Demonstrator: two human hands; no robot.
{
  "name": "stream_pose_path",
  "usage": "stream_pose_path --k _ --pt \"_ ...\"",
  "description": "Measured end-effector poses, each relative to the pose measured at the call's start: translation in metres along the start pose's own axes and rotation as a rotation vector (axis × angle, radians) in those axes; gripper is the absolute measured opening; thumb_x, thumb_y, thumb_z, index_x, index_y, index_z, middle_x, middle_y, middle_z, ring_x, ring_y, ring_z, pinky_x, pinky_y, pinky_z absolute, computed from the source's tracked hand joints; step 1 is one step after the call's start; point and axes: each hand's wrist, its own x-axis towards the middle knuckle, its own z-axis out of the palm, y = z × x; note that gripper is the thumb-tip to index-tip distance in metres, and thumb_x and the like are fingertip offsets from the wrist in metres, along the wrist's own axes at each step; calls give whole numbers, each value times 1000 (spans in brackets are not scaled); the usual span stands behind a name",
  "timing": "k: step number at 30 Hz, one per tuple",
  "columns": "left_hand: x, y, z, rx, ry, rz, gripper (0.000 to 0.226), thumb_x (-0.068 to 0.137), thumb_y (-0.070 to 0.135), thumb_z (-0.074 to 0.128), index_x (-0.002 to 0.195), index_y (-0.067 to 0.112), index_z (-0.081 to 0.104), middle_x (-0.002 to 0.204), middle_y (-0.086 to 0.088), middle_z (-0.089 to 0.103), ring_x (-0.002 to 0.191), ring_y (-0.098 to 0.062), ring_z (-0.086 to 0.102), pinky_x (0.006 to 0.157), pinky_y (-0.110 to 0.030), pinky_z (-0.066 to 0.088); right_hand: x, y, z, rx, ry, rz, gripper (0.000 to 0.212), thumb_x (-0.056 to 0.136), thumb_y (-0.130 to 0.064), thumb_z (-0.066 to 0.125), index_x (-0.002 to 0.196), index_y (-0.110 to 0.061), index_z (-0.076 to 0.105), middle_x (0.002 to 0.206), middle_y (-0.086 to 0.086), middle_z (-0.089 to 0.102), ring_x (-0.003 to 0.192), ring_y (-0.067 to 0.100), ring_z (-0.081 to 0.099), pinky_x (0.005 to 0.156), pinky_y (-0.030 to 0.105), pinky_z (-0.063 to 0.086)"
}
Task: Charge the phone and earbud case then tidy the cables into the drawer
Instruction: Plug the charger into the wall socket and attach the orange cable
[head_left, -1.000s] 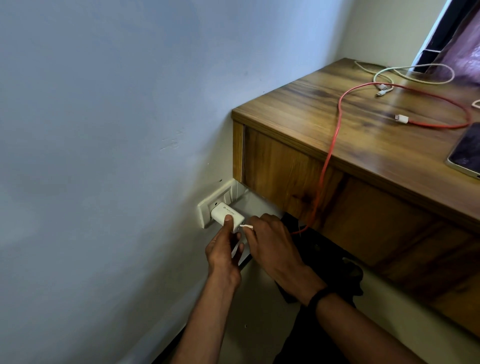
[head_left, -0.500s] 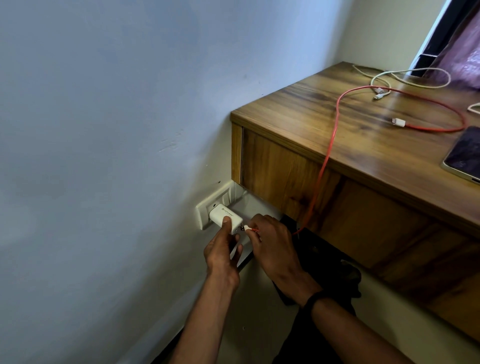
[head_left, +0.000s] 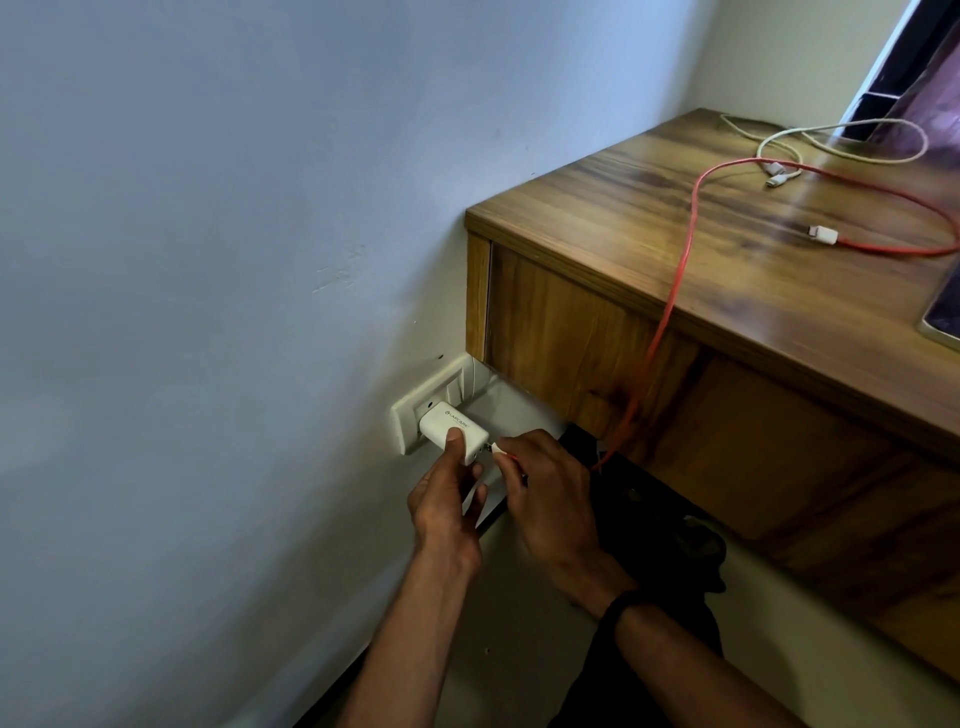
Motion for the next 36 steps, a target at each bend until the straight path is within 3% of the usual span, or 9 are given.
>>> stream_pose_path --k 5,12,16,20,22,24,26,31,36 --pt "4 -4 -2 -16 -9 7 29 89 32 77 110 13 73 108 -9 78 109 -24 70 94 -37 55 3 3 9 49 -35 62 12 93 -13 74 104 -12 76 98 4 74 86 15 72 74 25 60" --pt "10 -10 -2 -1 6 42 21 90 32 75 101 15 75 99 -9 79 102 -24 72 78 -33 54 8 2 11 73 -78 108 3 93 -14 74 96 -14 73 94 0 75 87 9 71 75 10 49" --pt "2 -14 7 -24 22 -20 29 89 37 75 106 13 73 90 -3 80 100 -22 73 87 -41 59 11 4 7 87 -127 148 6 96 -16 69 101 -14 72 101 1 75 93 12 71 78 15 51" --pt "-8 -20 11 -47 15 -89 38 87 43 76 112 15 73 91 0 81 103 -23 71 103 -49 53 15 -1 3 82 -231 162 11 98 -15 65 109 -14 68 111 4 73 102 18 70 84 33 61" --pt "-15 -17 11 -44 20 -101 39 85 39 79 113 13 73 95 -3 80 101 -23 72 97 -47 57 16 -7 -2 63 -275 154 15 100 -16 64 114 -12 67 120 8 72 110 22 70 88 38 61" --pt "-18 -11 12 -33 50 -86 37 86 32 80 114 9 71 95 -6 78 86 -19 74 70 -34 63 16 -12 -6 24 -308 127 20 100 -17 64 118 -10 66 124 11 71 116 24 69 92 38 61" --pt "-20 -7 16 -28 84 -70 32 88 27 79 112 8 69 91 -7 75 73 -16 72 47 -23 55 18 -17 -11 -38 -332 115 23 100 -18 63 121 -9 66 126 12 71 117 25 69 93 36 60" --pt "-25 -6 19 33 127 -52 30 91 29 76 110 9 64 88 -4 67 77 -18 63 55 -31 46 30 -34 -20 -124 -365 145 30 102 -25 61 126 -7 65 128 16 70 117 28 69 91 34 59" --pt "-24 0 22 50 142 -37 44 91 44 73 109 4 65 90 -5 68 77 -20 64 55 -33 48 32 -45 -28 -122 -401 185 28 101 -23 61 121 -4 65 120 19 70 110 32 69 86 38 59"
